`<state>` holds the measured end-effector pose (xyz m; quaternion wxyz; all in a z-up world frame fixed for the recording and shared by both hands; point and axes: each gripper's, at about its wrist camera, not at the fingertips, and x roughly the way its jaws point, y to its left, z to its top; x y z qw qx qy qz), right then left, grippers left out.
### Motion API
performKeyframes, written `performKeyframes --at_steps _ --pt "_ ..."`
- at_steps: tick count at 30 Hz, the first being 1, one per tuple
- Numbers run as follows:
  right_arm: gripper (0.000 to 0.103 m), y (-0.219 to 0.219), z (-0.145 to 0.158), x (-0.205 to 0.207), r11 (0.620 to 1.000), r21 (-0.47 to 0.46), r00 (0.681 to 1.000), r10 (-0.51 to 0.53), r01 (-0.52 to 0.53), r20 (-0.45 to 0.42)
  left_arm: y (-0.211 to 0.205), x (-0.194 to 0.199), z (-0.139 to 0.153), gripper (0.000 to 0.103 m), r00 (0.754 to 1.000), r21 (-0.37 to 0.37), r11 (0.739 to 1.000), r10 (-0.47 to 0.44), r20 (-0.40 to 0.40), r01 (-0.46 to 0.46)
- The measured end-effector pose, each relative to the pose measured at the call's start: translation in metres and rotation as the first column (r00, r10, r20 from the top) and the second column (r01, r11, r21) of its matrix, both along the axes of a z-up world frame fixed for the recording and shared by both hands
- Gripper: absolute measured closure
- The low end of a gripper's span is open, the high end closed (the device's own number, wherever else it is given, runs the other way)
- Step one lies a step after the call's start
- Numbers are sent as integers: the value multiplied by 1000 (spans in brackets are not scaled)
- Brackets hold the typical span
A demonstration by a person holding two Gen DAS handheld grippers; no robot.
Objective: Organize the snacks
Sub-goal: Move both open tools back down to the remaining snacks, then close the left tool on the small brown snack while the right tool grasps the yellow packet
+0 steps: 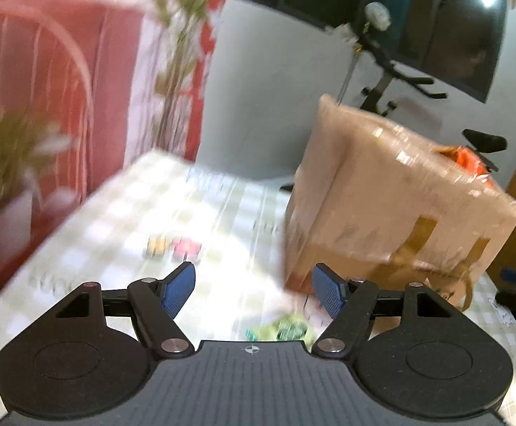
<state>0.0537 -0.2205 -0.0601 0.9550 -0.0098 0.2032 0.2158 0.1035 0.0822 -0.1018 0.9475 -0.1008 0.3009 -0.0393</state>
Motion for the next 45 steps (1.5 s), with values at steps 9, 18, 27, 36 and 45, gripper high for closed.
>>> performKeyframes --at_steps 9,18,27,36,45 --pt "33 -4 -72 -18 980 -187 977 31 -72 -212 11 -14 -28 29 996 0 999 48 -77 -48" --pt "33 -9 -107 -16 951 -270 941 52 -148 -334 -3 -16 -45 29 990 3 1000 19 -143 -19" --pt "32 -2 -118 9 968 -198 936 78 -153 -343 -7 -18 -50 29 987 2 1000 1 -159 -1" --pt "64 -3 -116 4 983 -153 945 43 -97 -326 -15 -14 -63 30 979 -3 1000 -22 -204 22" --pt "67 31 -123 28 992 -121 957 -7 -30 -290 -9 -11 -71 49 970 -2 1000 17 -241 -18"
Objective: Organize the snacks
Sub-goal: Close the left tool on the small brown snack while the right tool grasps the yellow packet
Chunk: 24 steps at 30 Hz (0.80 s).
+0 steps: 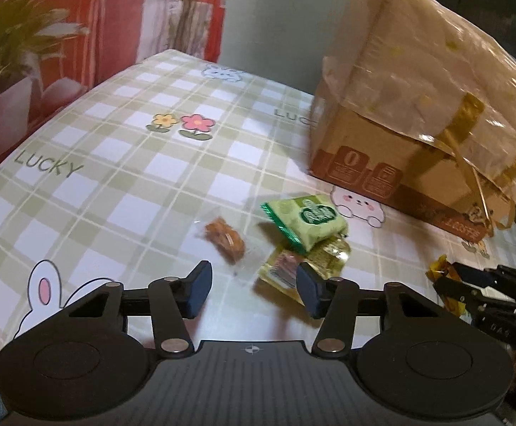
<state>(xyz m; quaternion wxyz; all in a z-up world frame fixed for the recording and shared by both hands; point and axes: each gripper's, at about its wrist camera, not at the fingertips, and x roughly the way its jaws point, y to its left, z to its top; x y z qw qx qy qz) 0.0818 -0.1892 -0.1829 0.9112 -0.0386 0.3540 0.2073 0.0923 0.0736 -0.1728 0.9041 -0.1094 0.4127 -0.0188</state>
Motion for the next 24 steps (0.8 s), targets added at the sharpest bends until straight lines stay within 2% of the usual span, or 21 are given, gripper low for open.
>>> performKeyframes --at_steps 3,10,14,20,24 --pt "67 12 -4 -3 999 -47 999 9 -7 40 7 3 -2 50 999 -8 999 35 -5 -35" --pt "67 12 -6 -11 997 -72 997 9 -4 73 10 30 -8 54 993 -20 993 116 6 -116" --pt "67 12 -6 -11 997 -73 997 13 -7 75 3 38 -11 55 988 21 988 151 11 -151" --pt "67 12 -6 -11 998 -68 997 15 -10 73 -10 36 -15 55 992 116 986 113 52 -118" --pt "67 13 -6 -11 998 -65 997 13 -8 71 -20 30 -19 55 994 198 976 76 77 -90"
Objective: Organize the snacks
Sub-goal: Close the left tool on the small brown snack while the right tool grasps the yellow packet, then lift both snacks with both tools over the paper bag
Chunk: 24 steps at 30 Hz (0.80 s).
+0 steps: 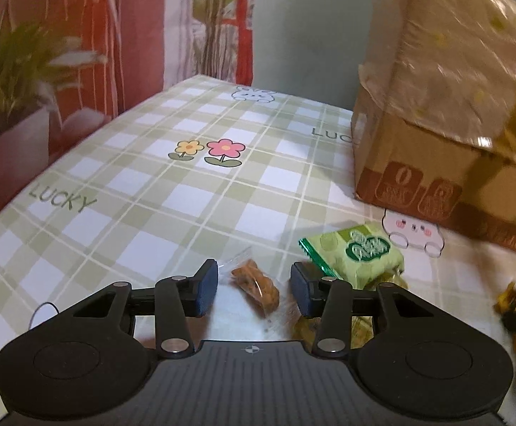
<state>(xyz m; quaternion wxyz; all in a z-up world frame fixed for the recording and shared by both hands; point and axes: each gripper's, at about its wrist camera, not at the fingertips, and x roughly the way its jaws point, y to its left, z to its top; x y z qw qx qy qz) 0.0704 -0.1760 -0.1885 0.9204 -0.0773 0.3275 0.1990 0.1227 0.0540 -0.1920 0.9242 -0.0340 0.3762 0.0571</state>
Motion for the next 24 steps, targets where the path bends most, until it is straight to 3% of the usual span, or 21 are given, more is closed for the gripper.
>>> performKeyframes --at_steps 4,9,19,24 --pt "67 0 0 0 1000 -1 1000 0 0 0 1 -3 1 64 1000 20 1000 6 3 -6" --pt "67 -1 1 0 1000 1 1000 2 -2 0 11 -8 4 77 1000 -39 999 11 6 -11" --pt "67 5 1 -5 999 -37 999 19 -18 31 5 -19 14 77 998 -75 996 -39 51 43" --pt "67 -3 5 -9 1000 -6 999 6 -6 39 7 -24 35 77 993 -81 995 -52 108 61"
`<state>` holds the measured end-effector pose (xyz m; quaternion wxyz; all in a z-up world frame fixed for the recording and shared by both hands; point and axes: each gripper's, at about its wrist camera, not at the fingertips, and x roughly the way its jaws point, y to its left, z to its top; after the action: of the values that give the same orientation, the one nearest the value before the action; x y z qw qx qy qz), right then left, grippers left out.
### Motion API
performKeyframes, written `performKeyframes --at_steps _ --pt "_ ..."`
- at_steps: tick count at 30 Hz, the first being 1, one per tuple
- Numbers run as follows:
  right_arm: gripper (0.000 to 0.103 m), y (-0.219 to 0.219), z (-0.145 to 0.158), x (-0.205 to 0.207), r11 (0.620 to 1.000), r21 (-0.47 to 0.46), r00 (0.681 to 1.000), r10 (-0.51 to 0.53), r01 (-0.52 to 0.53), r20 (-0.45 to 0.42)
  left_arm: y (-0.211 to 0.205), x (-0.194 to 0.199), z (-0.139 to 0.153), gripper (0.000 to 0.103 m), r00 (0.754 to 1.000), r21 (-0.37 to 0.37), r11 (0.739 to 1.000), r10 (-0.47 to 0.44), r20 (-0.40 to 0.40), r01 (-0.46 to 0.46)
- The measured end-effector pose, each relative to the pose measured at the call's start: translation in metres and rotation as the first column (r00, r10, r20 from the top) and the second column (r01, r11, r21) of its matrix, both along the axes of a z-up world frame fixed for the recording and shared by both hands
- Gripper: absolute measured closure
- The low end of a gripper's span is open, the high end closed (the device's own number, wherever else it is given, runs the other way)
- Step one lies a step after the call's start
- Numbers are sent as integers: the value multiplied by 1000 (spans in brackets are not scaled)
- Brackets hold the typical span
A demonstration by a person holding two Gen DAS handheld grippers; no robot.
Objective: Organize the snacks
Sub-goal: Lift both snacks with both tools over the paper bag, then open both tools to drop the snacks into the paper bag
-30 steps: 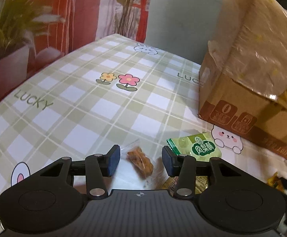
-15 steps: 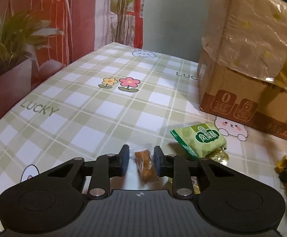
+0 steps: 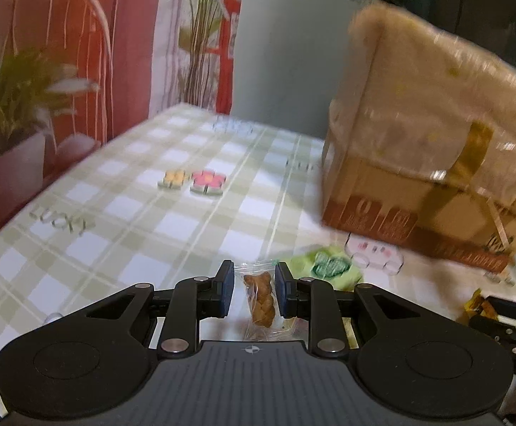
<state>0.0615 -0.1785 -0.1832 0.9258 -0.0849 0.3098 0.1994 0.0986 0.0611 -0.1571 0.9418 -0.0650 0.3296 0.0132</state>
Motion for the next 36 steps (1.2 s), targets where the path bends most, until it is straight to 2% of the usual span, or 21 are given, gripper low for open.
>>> performKeyframes --at_steps 4,7,11,17,22,27,31,36 --pt "67 -10 14 -1 999 43 1000 -22 22 9 -4 -1 26 77 997 -19 999 -40 64 41" --pt "67 -15 37 -5 997 74 997 -27 22 68 -12 1 50 77 990 -38 996 -79 120 84" --pt "67 -15 80 -9 994 109 985 10 -29 172 -27 7 84 77 968 -57 986 -142 208 157" --pt "67 -11 143 -9 981 154 947 63 -117 316 -49 24 125 77 929 -60 972 -200 310 229" --pt "67 -7 182 21 983 136 924 63 -123 377 -70 54 148 77 905 -53 962 -233 355 268" --pt "67 -4 196 75 989 130 933 17 -68 360 -84 99 160 77 899 -74 953 -248 361 293" --pt "67 -4 186 117 995 98 956 -25 -4 293 -96 125 157 77 907 -59 952 -265 328 300" --pt "66 -13 171 139 988 139 976 -93 67 195 -109 146 145 76 913 -22 948 -300 278 318"
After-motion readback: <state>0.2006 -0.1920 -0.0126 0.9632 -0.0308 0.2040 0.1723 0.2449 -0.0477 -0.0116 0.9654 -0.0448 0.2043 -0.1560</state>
